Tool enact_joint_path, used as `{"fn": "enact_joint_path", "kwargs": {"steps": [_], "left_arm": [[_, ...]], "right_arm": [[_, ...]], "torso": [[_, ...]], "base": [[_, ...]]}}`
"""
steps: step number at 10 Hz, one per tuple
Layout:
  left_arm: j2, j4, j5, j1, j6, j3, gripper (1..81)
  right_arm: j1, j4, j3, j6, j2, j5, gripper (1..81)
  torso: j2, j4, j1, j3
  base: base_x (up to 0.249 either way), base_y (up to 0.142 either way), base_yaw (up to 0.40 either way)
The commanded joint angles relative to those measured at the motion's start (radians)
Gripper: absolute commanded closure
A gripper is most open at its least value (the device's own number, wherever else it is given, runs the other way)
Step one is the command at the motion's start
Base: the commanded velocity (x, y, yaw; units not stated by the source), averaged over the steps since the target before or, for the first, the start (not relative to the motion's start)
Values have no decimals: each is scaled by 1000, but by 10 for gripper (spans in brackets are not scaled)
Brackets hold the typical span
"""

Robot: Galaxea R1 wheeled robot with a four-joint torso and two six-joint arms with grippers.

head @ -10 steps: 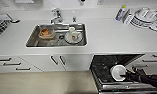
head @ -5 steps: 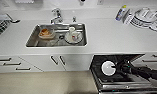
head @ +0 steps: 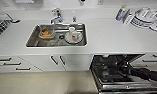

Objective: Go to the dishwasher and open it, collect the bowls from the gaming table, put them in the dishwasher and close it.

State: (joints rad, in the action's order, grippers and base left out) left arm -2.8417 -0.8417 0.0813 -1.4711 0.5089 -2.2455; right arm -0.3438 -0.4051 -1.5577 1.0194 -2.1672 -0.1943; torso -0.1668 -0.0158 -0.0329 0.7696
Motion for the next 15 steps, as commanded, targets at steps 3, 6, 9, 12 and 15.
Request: {"fn": "enact_joint_path", "kwargs": {"steps": [3, 6, 9, 12, 15], "left_arm": [[-48, 79, 60, -15, 3, -100, 10], [-49, 79, 60, -9, 3, -111, 10], [-39, 81, 60, -1, 5, -112, 10], [-39, 87, 60, 1, 3, -112, 10], [-38, 87, 58, 1, 2, -112, 10]], "right_arm": [[-5, 3, 268, -50, 374, -337, 10], [-304, -15, 243, -82, 435, -263, 10], [-612, -27, 108, -102, 381, -2, 10], [-830, -37, -68, -117, 217, 179, 10], [-930, -58, -209, -119, 54, 232, 10]], "torso": [[0, 0, 0, 0], [0, 0, 0, 0], [0, 0, 0, 0], [-100, 0, -64, 0], [-159, 0, -100, 0]], "base": [[0, 0, 0], [0, 0, 0], [0, 0, 0], [0, 0, 0], [0, 0, 0]]}}
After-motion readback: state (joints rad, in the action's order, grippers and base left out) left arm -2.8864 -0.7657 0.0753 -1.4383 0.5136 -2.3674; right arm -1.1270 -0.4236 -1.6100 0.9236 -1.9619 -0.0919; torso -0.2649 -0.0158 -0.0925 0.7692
